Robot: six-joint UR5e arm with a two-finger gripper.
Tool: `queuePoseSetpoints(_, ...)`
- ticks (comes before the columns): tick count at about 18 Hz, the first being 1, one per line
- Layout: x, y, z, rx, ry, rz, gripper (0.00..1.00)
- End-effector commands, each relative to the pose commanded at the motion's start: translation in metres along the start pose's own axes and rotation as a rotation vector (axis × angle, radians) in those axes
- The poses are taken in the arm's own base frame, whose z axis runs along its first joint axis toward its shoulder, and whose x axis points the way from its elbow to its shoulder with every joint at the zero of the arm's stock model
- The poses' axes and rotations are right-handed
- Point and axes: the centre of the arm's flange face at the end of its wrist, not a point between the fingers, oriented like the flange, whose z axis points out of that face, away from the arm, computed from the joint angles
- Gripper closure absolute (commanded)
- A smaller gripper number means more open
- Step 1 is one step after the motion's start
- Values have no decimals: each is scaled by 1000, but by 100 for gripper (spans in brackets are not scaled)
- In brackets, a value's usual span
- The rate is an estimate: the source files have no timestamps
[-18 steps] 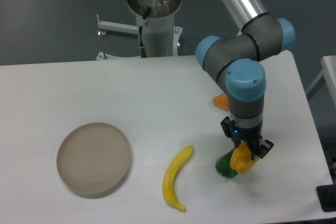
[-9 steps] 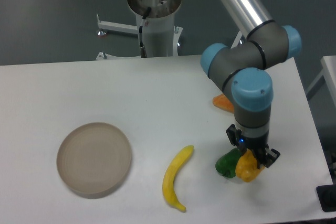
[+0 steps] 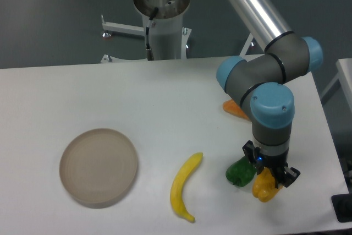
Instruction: Pick up the yellow pepper from the table
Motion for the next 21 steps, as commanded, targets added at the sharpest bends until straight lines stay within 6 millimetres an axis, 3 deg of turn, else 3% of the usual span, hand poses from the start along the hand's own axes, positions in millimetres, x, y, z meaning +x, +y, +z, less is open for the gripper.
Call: queuePoseSetpoints(21, -1, 1, 1, -1, 3, -1, 56)
